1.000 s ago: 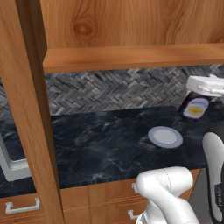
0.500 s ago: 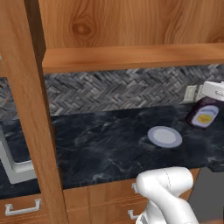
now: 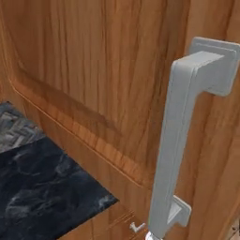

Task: Move the hot dog bun to the plate on the dining table and place the condiment next to that plate. Then navigate to the fridge and take the sausage and place it on the plate as well.

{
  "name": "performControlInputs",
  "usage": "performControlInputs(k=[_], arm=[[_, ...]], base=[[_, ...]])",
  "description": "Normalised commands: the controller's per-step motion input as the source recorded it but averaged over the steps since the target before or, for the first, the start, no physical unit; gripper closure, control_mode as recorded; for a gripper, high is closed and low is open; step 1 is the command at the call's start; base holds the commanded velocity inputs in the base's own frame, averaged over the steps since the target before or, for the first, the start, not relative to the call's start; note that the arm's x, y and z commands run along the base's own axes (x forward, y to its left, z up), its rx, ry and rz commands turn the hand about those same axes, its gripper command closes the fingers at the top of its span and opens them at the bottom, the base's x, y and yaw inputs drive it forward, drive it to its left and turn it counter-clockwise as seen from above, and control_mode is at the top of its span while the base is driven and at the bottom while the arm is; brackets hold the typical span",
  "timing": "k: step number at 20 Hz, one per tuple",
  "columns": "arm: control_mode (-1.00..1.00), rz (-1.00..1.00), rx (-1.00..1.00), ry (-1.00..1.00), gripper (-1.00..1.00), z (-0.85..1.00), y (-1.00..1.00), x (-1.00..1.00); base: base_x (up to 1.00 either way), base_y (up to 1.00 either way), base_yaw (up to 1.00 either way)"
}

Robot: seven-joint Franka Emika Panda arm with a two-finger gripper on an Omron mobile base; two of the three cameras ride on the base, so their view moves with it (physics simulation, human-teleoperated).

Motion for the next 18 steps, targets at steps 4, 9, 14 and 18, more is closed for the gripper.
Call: performControlInputs(k=[4,9,14,18], arm=[[1.0,0.0,0.0,0.0,1.0,0.0,0.0,0.0],[1.0,0.0,0.0,0.0,1.0,0.0,0.0,0.0],[1.0,0.0,0.0,0.0,1.0,0.0,0.0,0.0],[1.0,0.0,0.0,0.0,1.0,0.0,0.0,0.0]], base=[[-0.72,0.04,-0.76],[-0.65,-0.19,-0.66],[-0.43,-0.49,-0.59],[-0.31,-0.43,-0.65]])
